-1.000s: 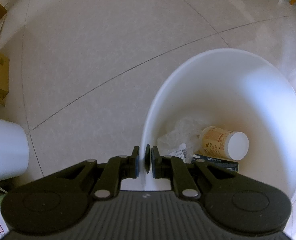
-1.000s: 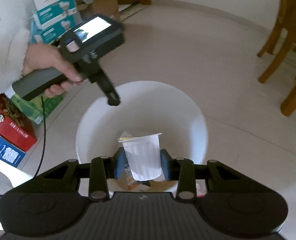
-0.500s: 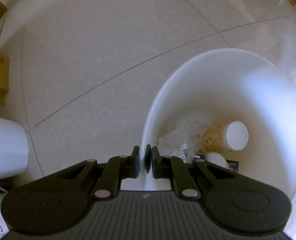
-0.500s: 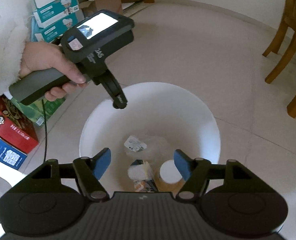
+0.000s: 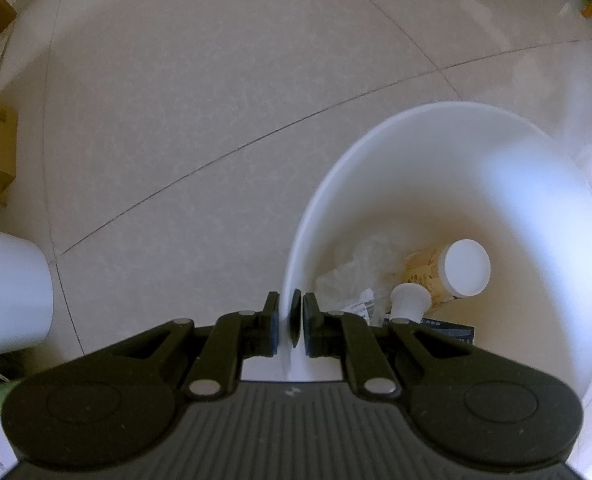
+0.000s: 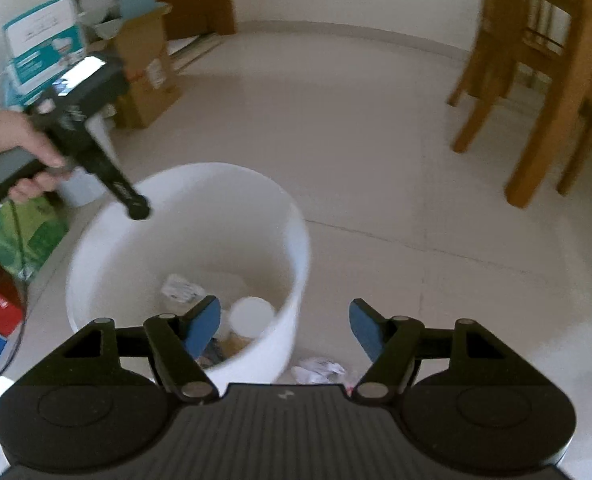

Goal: Collect trash
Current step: 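Reach the right tool to the orange peel half and grasp it, then carry the orange peel over the bin and open the right tool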

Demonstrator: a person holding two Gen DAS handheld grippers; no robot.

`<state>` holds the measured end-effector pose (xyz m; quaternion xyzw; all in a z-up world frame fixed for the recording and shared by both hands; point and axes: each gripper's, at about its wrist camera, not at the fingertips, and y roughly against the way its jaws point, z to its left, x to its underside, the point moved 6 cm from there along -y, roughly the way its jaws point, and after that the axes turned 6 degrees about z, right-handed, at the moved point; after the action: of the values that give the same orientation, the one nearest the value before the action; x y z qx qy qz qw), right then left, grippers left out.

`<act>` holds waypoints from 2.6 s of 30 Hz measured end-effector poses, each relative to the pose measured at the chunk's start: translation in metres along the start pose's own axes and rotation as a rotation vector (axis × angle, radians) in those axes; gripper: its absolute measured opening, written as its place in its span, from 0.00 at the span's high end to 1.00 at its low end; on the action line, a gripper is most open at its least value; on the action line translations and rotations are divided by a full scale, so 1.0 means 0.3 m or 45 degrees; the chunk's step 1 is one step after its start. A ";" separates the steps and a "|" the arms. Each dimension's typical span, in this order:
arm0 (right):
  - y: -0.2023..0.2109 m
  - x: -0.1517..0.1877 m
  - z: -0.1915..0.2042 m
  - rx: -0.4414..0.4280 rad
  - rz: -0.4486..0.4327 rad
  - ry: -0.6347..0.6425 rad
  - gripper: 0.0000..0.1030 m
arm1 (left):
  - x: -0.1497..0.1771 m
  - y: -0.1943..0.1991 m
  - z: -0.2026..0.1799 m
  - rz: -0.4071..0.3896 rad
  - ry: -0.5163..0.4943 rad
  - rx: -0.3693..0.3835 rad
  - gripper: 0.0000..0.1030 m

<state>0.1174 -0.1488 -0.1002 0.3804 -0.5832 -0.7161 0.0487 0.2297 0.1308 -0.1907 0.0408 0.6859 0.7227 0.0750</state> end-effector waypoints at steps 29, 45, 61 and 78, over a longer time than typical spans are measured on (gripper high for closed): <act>-0.560 0.636 -0.364 0.158 0.312 -0.594 0.11 | 0.003 0.008 0.016 -0.010 0.011 0.022 0.91; -0.748 0.700 -0.418 0.151 0.416 -0.883 0.11 | -0.001 0.011 0.021 -0.007 0.007 0.028 0.91; -0.709 0.671 -0.441 0.195 0.462 -0.901 0.30 | -0.001 0.014 0.023 -0.005 0.010 0.034 0.91; -0.165 0.329 -0.254 0.089 0.366 -0.566 0.30 | -0.004 0.015 0.023 -0.005 0.002 0.036 0.91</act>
<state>0.1122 -0.2448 -0.1939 0.1285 -0.6519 -0.7473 0.0074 0.2317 0.1371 -0.1858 0.0401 0.6961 0.7129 0.0752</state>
